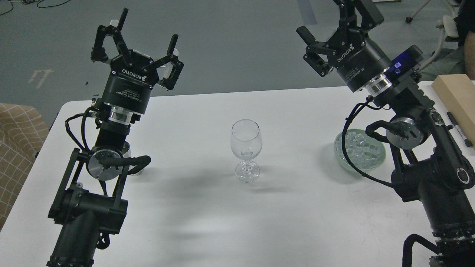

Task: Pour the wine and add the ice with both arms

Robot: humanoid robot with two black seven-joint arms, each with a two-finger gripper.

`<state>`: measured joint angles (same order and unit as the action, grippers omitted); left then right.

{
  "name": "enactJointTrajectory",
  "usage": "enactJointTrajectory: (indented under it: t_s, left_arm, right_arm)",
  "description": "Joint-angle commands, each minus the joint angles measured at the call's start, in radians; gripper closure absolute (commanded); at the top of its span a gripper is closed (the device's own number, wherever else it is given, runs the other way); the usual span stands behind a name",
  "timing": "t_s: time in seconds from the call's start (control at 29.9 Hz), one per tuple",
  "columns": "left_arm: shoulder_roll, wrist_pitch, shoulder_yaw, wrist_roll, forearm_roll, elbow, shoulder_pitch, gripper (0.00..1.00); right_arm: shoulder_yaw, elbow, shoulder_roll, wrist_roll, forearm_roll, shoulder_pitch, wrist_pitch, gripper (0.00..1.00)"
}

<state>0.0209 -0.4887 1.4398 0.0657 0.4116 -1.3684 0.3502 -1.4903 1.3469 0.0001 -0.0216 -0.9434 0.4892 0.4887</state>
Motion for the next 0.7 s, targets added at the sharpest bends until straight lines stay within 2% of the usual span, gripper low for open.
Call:
enactJointTrajectory:
  t_s: [0.0, 0.67]
  left_arm:
    - [-0.018, 0.0, -0.001, 0.0, 0.001, -0.001, -0.004, 0.01]
    - [-0.004, 0.0, -0.006, -0.001, -0.001, -0.004, -0.002, 0.01]
  right_arm:
    - [0.001, 0.003, 0.0, 0.0, 0.0, -0.004, 0.0, 0.0]
    - [-0.002, 0.003, 0.0, 0.002, 0.0, -0.003, 0.0, 0.0]
